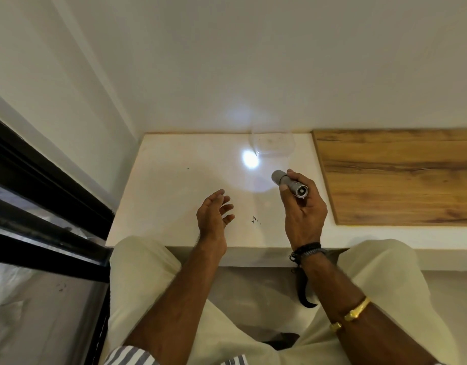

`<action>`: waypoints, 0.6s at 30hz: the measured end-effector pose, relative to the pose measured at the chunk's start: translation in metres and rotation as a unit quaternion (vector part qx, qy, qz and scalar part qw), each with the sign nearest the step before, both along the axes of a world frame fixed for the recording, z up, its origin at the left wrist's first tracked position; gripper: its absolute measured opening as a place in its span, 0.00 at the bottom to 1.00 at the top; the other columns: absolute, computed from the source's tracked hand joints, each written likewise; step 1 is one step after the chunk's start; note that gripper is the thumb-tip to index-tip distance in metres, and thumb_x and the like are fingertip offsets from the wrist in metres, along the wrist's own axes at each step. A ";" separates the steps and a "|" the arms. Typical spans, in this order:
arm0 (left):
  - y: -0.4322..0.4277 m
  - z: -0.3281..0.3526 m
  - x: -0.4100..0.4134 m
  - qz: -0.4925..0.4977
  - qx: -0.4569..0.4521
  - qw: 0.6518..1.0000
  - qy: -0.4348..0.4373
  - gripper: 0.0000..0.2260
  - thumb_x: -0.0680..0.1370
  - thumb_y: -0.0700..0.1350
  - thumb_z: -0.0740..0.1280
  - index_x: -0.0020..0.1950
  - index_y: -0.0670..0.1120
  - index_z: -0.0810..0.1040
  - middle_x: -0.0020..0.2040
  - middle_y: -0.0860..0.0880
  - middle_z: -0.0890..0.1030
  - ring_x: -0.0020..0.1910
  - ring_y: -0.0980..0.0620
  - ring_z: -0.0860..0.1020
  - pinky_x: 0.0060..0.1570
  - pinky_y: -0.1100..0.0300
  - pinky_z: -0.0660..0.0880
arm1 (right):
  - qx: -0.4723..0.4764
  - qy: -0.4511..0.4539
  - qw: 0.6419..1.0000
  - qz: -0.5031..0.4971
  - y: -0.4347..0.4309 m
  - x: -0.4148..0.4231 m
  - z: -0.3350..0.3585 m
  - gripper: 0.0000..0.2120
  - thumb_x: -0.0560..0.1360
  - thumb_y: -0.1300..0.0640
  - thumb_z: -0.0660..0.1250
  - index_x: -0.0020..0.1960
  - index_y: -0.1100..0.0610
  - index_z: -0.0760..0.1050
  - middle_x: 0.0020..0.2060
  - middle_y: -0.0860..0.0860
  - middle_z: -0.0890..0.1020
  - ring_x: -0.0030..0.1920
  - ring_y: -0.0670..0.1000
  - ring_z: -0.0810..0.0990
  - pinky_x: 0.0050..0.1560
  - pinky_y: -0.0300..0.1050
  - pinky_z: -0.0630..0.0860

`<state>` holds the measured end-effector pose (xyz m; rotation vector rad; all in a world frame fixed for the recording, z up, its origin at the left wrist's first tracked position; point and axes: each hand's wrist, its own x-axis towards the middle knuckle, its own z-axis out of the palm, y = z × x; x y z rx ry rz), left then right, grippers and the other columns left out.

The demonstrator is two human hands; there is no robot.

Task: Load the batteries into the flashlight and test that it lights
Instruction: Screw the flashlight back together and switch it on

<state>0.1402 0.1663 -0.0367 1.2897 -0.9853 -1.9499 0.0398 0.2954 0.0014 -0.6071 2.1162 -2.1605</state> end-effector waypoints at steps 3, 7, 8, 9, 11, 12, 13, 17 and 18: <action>0.000 0.002 0.001 -0.006 0.025 0.999 0.028 0.15 0.83 0.53 0.61 0.59 0.46 0.81 0.55 0.45 0.84 0.54 0.45 0.81 0.49 0.53 0.78 | -0.017 -0.055 0.998 -0.005 -0.001 -0.007 -0.003 0.12 0.79 0.58 0.71 0.61 0.57 0.80 0.57 0.49 0.84 0.60 0.45 0.82 0.56 0.41 0.80; -0.001 0.003 0.002 -0.057 0.094 0.988 0.105 0.29 0.82 0.64 0.53 0.68 0.44 0.76 0.65 0.44 0.81 0.63 0.45 0.79 0.60 0.48 0.76 | -0.094 -0.277 0.956 0.000 0.003 -0.015 -0.010 0.06 0.79 0.53 0.70 0.56 0.50 0.80 0.56 0.49 0.86 0.61 0.51 0.82 0.57 0.51 0.75; 0.000 0.003 0.003 -0.074 0.111 0.983 0.128 0.32 0.81 0.66 0.52 0.71 0.43 0.73 0.68 0.43 0.79 0.65 0.45 0.78 0.64 0.47 0.73 | -0.125 -0.333 0.935 0.009 0.004 -0.018 -0.012 0.06 0.80 0.53 0.68 0.56 0.50 0.79 0.56 0.50 0.86 0.62 0.52 0.82 0.58 0.52 0.75; 0.001 0.004 0.003 -0.091 0.125 0.977 0.147 0.35 0.80 0.68 0.51 0.74 0.42 0.70 0.71 0.42 0.76 0.68 0.44 0.75 0.68 0.46 0.70 | -0.161 -0.381 0.910 0.018 0.005 -0.019 -0.014 0.06 0.81 0.53 0.67 0.57 0.51 0.78 0.56 0.51 0.85 0.63 0.54 0.81 0.61 0.53 0.75; 0.002 0.007 0.002 -0.123 0.147 0.965 0.176 0.39 0.79 0.70 0.49 0.78 0.41 0.62 0.76 0.42 0.69 0.75 0.42 0.67 0.74 0.45 0.61 | -0.236 -0.452 0.860 0.039 0.005 -0.022 -0.016 0.07 0.82 0.53 0.65 0.57 0.54 0.76 0.55 0.55 0.84 0.64 0.57 0.80 0.67 0.56 0.74; 0.003 0.009 0.002 -0.136 0.158 0.960 0.185 0.41 0.78 0.71 0.48 0.79 0.42 0.59 0.78 0.42 0.66 0.77 0.42 0.63 0.76 0.45 0.57 | -0.264 -0.474 0.839 0.048 0.005 -0.021 -0.015 0.06 0.82 0.53 0.64 0.55 0.55 0.75 0.53 0.56 0.84 0.62 0.58 0.81 0.68 0.58 0.74; 0.005 0.011 0.001 -0.145 0.170 0.956 0.190 0.42 0.77 0.72 0.47 0.80 0.42 0.57 0.79 0.42 0.63 0.79 0.43 0.60 0.76 0.46 0.54 | -0.282 -0.493 0.821 0.052 0.004 -0.021 -0.013 0.04 0.82 0.54 0.64 0.53 0.54 0.75 0.50 0.55 0.83 0.59 0.58 0.81 0.69 0.58 0.74; 0.014 0.013 -0.001 -0.167 0.205 0.945 0.192 0.45 0.75 0.75 0.49 0.80 0.43 0.56 0.81 0.43 0.59 0.81 0.44 0.54 0.78 0.45 0.49 | -0.338 -0.540 0.767 0.070 0.005 -0.019 -0.012 0.05 0.77 0.55 0.64 0.42 0.55 0.74 0.39 0.54 0.77 0.44 0.56 0.80 0.67 0.58 0.71; 0.016 0.014 -0.001 -0.175 0.207 0.943 0.193 0.46 0.75 0.75 0.49 0.81 0.43 0.55 0.81 0.44 0.58 0.81 0.44 0.54 0.79 0.45 0.48 | -0.351 -0.543 0.759 0.079 0.006 -0.019 -0.012 0.06 0.74 0.54 0.64 0.41 0.55 0.74 0.37 0.54 0.76 0.41 0.56 0.78 0.67 0.58 0.69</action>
